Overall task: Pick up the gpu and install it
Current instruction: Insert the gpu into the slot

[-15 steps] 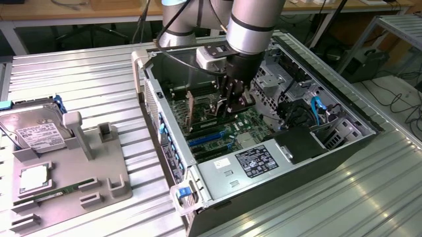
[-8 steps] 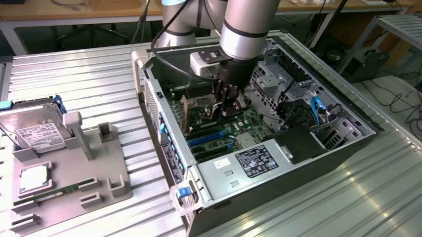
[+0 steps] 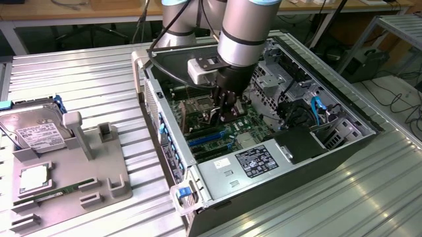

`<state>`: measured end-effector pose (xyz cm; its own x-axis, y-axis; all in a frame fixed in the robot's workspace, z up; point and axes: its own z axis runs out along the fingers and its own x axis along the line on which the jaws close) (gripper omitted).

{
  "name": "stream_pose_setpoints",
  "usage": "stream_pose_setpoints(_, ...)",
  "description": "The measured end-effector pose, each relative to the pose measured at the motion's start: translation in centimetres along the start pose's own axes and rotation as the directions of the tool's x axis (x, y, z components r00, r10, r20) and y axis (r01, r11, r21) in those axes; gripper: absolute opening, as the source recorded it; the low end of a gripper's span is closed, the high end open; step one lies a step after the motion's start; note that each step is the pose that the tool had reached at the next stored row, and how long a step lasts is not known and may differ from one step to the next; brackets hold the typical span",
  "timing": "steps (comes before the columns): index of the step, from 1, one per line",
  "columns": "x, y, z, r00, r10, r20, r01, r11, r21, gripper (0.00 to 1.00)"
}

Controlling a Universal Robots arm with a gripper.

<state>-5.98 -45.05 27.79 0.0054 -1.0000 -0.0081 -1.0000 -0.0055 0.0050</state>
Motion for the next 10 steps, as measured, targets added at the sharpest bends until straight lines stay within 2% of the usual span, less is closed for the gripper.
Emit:
stream_pose_setpoints(2, 0.15, 0.05, 0.13, 1.0000, 0.000, 0.0090, 0.000, 1.0000, 0.0000, 0.28)
stream_pose_setpoints(5, 0.43, 0.21, 0.25, 1.0000, 0.000, 0.0099, 0.000, 1.0000, 0.0001, 0.28)
stream_pose_setpoints(7, 0.44, 0.58, 0.54, 1.0000, 0.000, 0.0099, 0.000, 1.0000, 0.0001, 0.28)
stream_pose_setpoints(10, 0.58, 0.66, 1.05, 1.0000, 0.000, 0.0096, 0.000, 1.0000, -0.0001, 0.28)
